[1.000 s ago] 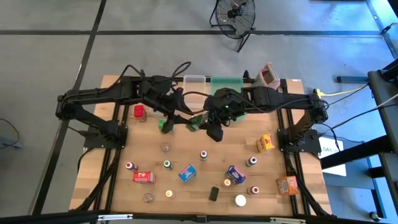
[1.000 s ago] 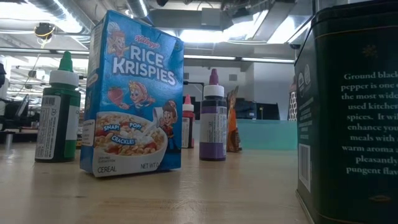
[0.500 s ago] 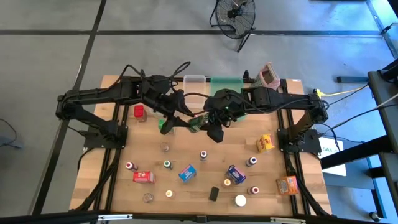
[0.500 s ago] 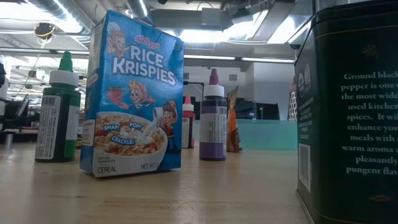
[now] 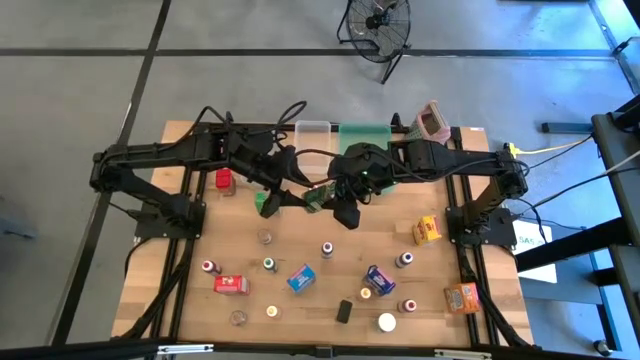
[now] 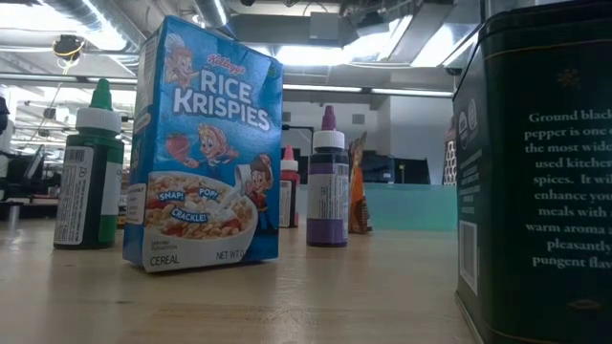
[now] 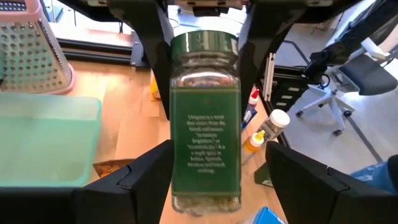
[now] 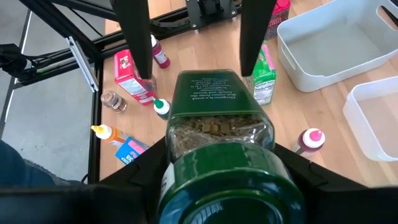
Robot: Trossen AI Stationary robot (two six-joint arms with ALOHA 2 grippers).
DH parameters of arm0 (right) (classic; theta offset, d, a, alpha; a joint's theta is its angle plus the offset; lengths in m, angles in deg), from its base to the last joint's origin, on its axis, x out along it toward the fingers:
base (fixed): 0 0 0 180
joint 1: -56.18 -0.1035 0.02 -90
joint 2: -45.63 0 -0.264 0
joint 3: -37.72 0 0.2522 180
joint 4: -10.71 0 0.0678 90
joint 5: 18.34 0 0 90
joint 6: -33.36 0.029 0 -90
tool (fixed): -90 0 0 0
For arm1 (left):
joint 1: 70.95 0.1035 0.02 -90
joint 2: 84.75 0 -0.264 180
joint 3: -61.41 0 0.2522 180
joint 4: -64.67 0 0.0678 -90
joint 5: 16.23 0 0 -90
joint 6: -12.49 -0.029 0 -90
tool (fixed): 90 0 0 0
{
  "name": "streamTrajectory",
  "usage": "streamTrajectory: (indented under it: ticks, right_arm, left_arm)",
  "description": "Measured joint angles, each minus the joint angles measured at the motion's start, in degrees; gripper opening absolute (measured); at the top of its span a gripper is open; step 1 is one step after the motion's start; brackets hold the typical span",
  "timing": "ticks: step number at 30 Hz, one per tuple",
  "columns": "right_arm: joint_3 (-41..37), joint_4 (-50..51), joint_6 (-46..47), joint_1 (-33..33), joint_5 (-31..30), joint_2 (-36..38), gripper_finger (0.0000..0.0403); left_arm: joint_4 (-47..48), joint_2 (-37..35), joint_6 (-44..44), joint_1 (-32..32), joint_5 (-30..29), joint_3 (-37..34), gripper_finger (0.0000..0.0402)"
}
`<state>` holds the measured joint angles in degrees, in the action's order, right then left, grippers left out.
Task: Pick & Place Kitchen Items
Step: Put the green seasoning bottle into the gray bin
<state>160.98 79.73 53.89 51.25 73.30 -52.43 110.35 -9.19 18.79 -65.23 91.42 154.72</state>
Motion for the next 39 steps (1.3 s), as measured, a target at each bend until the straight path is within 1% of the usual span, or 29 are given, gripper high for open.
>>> streamTrajectory:
  ticks: [8,12,19,22,35,39]
  right_arm:
    - [-0.1,-0.2,-1.66,0.0,-0.05,0.02,0.0201]
    - [-0.08,-0.22,-1.92,0.0,-1.18,-0.32,0.0201]
    - [-0.08,-0.29,-1.23,0.0,-0.97,-0.42,0.0201]
    - [-0.08,-0.32,-0.79,0.0,-0.97,-0.42,0.0201]
    - [-0.08,-1.28,-0.6,-0.02,-0.54,-0.46,0.0201]
    - [-0.08,-1.28,-0.61,-0.02,-0.54,-0.46,0.0202]
  left_arm:
    - [-0.27,0.96,3.8,0.0,0.43,0.0,0.0249]
    - [-0.24,2.18,3.64,0.01,0.3,-0.02,0.0249]
    - [-1.58,3.31,3.36,0.03,0.59,-0.06,0.0249]
    - [-1.89,3.61,1.58,0.11,0.65,-0.02,0.0249]
    - [1.5,4.68,0.97,0.11,0.2,-0.04,0.0249]
    - [1.37,4.66,-0.48,0.11,0.19,-0.04,0.0235]
